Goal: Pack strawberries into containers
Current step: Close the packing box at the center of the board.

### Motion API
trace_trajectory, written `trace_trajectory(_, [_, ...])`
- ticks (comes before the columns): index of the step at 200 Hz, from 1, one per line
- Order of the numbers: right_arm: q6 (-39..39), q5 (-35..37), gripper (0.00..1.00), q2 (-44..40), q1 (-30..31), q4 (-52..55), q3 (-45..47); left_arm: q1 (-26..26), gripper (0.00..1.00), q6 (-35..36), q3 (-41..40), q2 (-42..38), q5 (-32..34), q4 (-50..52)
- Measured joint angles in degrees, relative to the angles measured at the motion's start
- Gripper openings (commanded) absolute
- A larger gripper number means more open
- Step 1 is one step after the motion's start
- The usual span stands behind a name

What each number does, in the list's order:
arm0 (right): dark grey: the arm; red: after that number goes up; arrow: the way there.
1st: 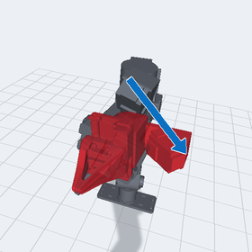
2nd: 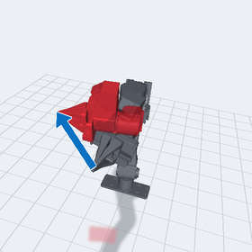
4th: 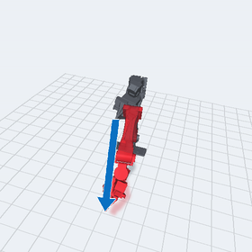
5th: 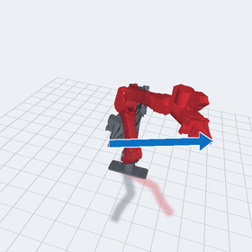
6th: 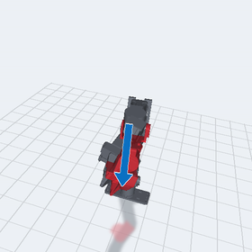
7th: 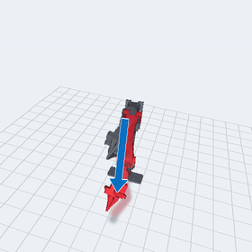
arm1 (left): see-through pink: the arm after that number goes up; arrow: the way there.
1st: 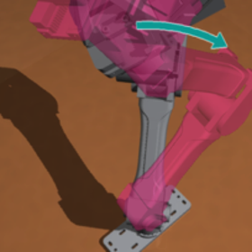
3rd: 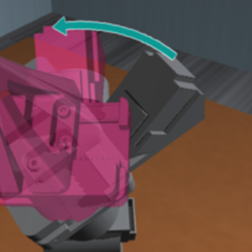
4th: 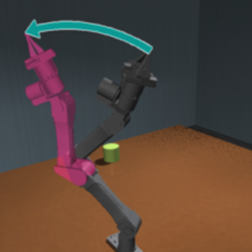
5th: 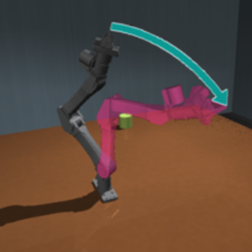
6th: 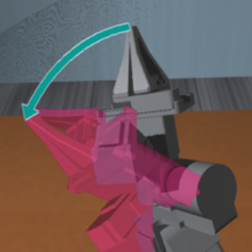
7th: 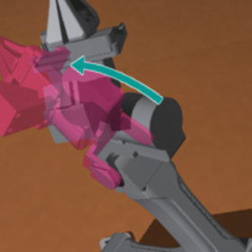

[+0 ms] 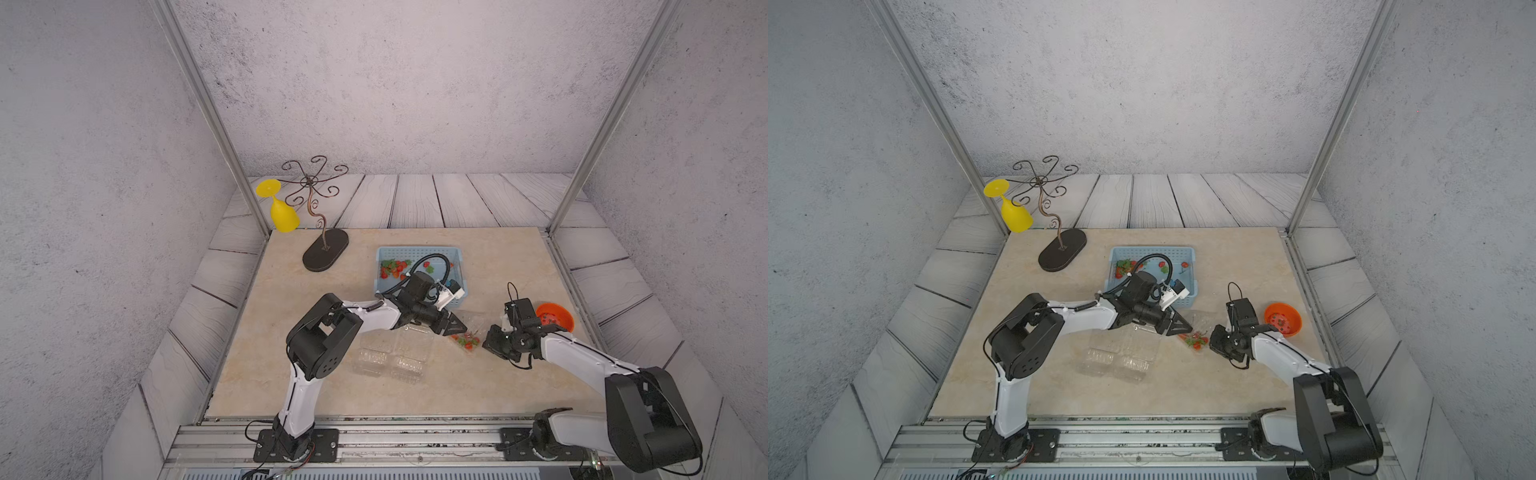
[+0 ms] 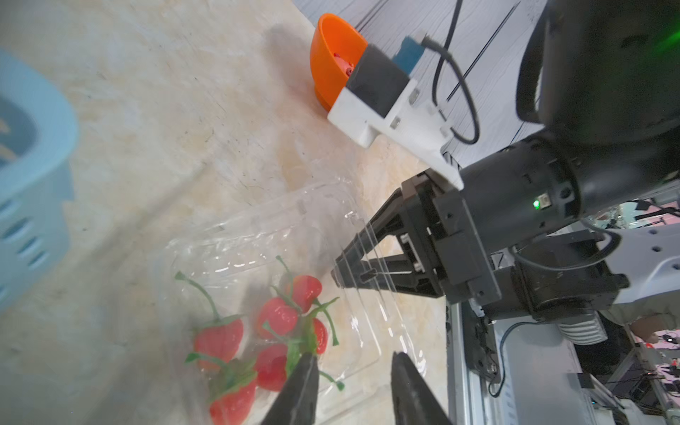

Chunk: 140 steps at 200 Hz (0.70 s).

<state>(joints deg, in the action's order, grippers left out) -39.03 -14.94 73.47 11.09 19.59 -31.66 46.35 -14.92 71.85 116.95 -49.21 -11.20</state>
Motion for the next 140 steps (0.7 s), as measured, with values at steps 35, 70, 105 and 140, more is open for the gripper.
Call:
trace_trajectory(35, [0.6,-0.2,0.36,-1.4,-3.7,0.3,0.0,1.5,0.37,4.4,2.7,1.0,2.5,5.5])
trace_trajectory(70, [1.2,-1.5,0.48,-4.6,-9.2,0.5,-0.1,2.6,0.36,7.9,4.5,1.4,5.1,9.4])
trace_trajectory(105, [0.8,-5.1,0.52,-4.8,-12.5,-1.3,-1.3,3.4,0.36,10.3,5.2,2.4,7.1,12.2])
trace_trajectory(140, [0.5,-9.4,0.53,-2.9,-12.8,-5.0,-2.3,3.6,0.36,11.2,5.5,2.5,7.7,12.4])
